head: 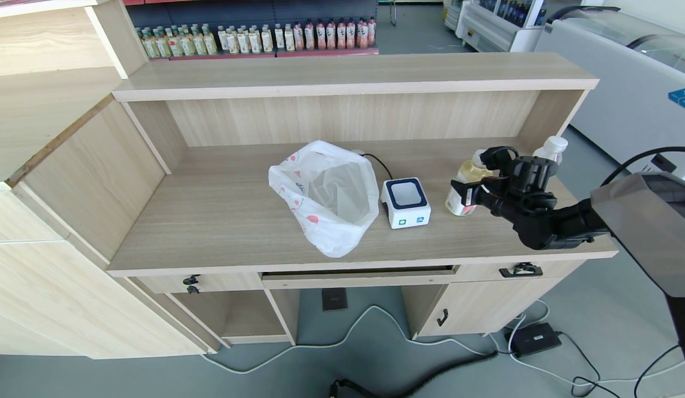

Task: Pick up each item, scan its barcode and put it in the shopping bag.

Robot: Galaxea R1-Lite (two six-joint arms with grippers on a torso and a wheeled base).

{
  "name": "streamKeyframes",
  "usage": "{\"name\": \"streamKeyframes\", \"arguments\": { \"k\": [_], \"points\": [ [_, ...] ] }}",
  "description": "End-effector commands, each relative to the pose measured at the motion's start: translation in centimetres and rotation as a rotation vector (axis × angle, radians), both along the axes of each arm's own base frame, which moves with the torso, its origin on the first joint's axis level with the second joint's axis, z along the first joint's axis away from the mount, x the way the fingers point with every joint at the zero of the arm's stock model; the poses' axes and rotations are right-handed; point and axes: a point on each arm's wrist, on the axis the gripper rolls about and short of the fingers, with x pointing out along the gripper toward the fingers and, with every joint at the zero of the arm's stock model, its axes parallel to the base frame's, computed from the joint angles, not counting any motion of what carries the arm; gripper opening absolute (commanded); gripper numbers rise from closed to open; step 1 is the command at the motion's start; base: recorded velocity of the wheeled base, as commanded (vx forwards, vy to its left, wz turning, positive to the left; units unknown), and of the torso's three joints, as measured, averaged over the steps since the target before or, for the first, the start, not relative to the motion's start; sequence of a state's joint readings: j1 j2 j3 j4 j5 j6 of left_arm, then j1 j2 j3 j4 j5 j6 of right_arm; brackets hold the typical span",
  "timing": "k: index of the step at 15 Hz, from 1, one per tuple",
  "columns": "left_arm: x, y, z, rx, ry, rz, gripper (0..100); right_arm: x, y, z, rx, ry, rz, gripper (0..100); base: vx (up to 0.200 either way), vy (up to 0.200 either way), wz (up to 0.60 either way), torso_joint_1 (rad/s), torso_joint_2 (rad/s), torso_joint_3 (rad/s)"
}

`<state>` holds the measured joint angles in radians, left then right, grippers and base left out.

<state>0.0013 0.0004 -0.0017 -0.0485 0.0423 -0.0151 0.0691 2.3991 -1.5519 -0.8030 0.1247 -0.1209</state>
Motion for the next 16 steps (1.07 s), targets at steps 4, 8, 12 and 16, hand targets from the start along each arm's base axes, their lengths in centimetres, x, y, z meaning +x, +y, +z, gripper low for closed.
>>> {"name": "streamKeyframes", "arguments": {
  "k": [4,8,12,16],
  "points": [
    [0.0,0.0,0.0,0.000,-0.001,0.001,100,-1.0,-2.4,0.5,-0.001,0.017,-0.048,0,0.000,0.000,0.00,0.000,0.00,0.000],
    [0.0,0.0,0.0,0.000,-0.001,0.001,100,-5.7,-3.2,5.5,0.050,0.023,0.048,0,0.000,0.000,0.00,0.000,0.00,0.000],
    [0.0,0.0,0.0,0.000,-0.001,0.001,100,-14.6,-2.0,11.9,0.268,0.115,0.381,0,0.000,0.000,0.00,0.000,0.00,0.000],
    [0.0,0.0,0.0,0.000,-0.001,0.001,100,-23.2,-1.4,16.8,0.427,0.205,0.857,0,0.000,0.000,0.00,0.000,0.00,0.000]
  ]
}}
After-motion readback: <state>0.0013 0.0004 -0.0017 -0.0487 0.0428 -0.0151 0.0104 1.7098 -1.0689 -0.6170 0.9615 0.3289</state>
